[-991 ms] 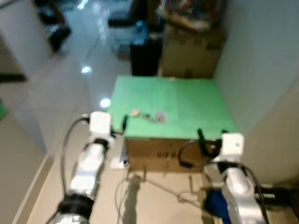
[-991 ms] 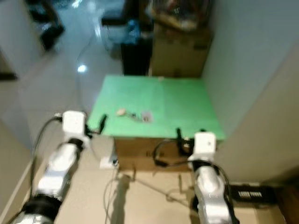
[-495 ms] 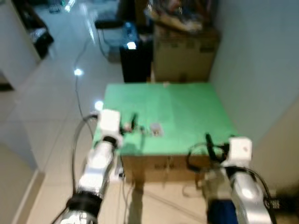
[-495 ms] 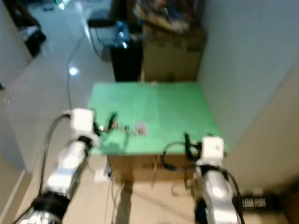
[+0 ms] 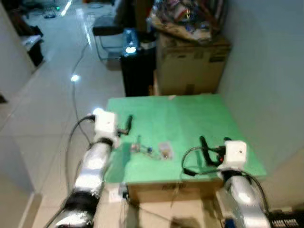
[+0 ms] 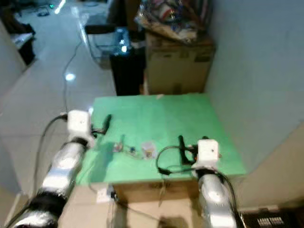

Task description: Hang keys on a hook

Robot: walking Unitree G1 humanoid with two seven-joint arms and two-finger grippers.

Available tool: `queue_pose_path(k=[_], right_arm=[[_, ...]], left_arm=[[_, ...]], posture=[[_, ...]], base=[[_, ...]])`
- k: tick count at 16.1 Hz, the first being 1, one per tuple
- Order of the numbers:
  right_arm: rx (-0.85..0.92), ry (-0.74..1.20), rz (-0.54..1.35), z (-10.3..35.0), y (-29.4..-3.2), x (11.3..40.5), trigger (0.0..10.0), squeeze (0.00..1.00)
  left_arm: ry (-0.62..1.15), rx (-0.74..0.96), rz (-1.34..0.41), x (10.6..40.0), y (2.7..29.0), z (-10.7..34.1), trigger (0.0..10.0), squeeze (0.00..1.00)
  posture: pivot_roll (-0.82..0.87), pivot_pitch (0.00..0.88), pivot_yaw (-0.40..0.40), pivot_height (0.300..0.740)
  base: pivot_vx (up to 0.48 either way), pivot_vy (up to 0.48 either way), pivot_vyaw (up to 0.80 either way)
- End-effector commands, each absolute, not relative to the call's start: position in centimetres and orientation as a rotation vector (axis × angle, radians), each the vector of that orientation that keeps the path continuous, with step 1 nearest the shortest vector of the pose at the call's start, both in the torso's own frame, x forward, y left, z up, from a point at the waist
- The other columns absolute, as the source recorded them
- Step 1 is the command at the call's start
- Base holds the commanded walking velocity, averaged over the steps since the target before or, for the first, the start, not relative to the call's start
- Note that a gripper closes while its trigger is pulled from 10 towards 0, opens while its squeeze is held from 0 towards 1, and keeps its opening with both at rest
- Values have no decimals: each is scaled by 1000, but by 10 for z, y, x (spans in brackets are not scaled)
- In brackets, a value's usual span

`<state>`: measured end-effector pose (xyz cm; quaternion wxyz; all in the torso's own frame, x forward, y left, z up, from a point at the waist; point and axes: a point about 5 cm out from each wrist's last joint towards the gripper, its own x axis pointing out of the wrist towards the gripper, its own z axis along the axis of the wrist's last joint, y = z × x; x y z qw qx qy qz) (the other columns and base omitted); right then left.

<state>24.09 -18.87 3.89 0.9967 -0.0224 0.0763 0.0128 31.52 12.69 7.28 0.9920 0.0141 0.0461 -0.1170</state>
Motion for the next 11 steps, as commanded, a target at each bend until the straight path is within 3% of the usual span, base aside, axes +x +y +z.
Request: queue_pose_path(k=[1,6,8,11], right_arm=[[-31,130,55,45,-182,244,10000,98],[-19,152,82,41,-176,234,10000,98],[-24,172,66,38,-175,215,10000,98],[-39,205,117,38,-169,193,10000,98]], left_arm=[[136,66,-245,315,132,66,10000,0],[282,46,-426,320,87,47,10000,0],[297,65,-468,324,63,49,10000,0],[326,80,-442,331,60,51,10000,0]], posture=[[-106,0,18,740],[-107,0,17,740],[-147,76,45,740],[-185,136,62,740]], base=[[0,0,0],[0,0,0],[0,0,0],[0,0,0]])
